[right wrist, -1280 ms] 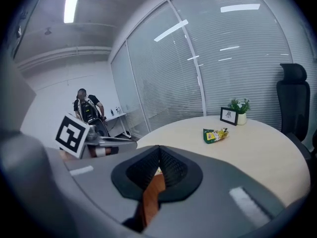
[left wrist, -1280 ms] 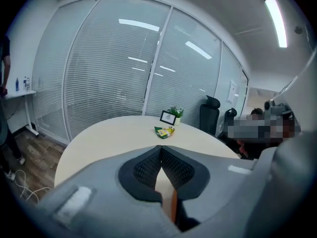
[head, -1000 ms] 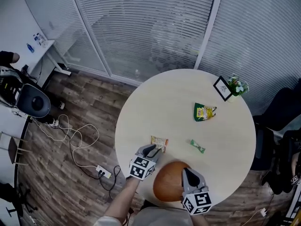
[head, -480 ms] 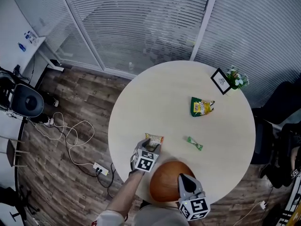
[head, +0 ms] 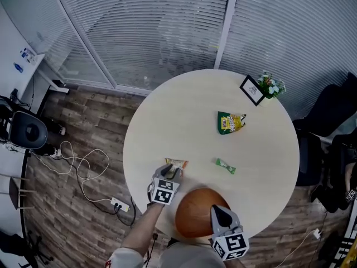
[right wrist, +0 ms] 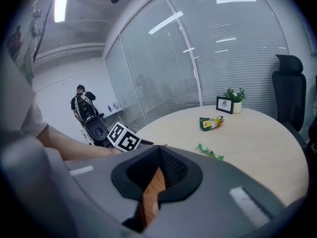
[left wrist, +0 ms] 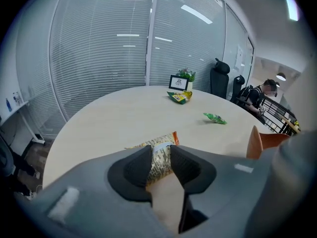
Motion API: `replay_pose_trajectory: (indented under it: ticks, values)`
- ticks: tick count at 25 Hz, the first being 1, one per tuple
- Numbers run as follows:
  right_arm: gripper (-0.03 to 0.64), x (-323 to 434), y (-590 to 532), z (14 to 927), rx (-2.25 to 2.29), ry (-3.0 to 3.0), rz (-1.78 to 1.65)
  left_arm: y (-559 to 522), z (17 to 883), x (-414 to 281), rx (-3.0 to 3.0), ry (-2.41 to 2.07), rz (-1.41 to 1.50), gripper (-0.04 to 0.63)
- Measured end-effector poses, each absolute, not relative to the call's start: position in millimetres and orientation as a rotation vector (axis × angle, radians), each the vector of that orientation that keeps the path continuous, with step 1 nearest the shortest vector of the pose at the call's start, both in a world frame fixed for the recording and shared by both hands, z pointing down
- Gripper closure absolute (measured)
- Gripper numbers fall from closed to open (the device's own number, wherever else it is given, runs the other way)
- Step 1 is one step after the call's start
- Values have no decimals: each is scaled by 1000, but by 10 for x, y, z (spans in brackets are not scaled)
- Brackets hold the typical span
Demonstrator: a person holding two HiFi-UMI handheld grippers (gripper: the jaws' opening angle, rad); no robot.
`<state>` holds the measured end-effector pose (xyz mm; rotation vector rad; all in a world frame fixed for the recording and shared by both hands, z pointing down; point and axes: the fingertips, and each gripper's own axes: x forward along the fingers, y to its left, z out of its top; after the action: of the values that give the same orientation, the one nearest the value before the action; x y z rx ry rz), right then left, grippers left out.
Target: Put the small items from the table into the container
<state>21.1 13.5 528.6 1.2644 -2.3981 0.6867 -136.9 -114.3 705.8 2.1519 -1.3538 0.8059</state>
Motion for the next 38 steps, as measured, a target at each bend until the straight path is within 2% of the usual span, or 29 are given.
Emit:
replay_pose_trajectory:
  ticks: [6,16,29,38]
  values:
    - [614,218,188,5291,1273,-2399,686,-1120,6788,-1348,2218,-1351,784,488]
    - [614,155,197,5191,1326,-2414,675,-554,5859,-797,2481,-1120,716,488]
    - [614,457,433,5257,1476,-2333,726,525,6318,-105,2569,-703,922,469]
    - [614,511,510,5305,1509,-2314,771,539,6205,-90,2586,-717,829,460]
